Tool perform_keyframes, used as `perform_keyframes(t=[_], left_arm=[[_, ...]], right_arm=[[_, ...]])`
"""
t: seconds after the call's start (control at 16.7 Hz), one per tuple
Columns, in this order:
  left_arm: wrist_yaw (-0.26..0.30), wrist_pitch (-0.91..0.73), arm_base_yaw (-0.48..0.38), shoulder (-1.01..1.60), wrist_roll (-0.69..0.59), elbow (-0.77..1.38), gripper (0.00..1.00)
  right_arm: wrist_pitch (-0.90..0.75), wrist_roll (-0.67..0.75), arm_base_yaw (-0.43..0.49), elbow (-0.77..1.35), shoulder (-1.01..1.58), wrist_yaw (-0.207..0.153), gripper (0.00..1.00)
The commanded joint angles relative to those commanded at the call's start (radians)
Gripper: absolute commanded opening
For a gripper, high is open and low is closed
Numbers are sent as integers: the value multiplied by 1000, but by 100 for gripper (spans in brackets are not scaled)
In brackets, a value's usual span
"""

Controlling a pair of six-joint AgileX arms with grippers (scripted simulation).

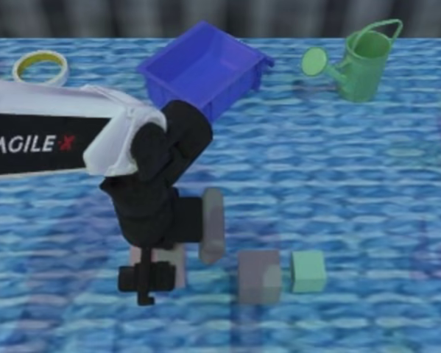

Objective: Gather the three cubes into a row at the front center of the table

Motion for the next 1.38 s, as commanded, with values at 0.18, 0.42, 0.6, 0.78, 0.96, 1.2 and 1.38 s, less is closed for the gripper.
perform_keyframes(t=[0.18,0.42,0.6,0.78,0.96,1.2,1.38], left_arm=[[2,70,-2,33,-3,-35,0],[2,73,-2,34,-3,-36,0],[2,73,-2,34,-3,-36,23],[2,73,-2,34,-3,-36,45],[2,73,-2,34,-3,-36,68],[2,73,-2,34,-3,-36,98],[2,73,-2,34,-3,-36,100]], right_arm=[[0,0,0,0,0,0,100],[0,0,0,0,0,0,100],[0,0,0,0,0,0,100],[0,0,0,0,0,0,100],[0,0,0,0,0,0,100],[0,0,0,0,0,0,100],[0,0,0,0,0,0,100]])
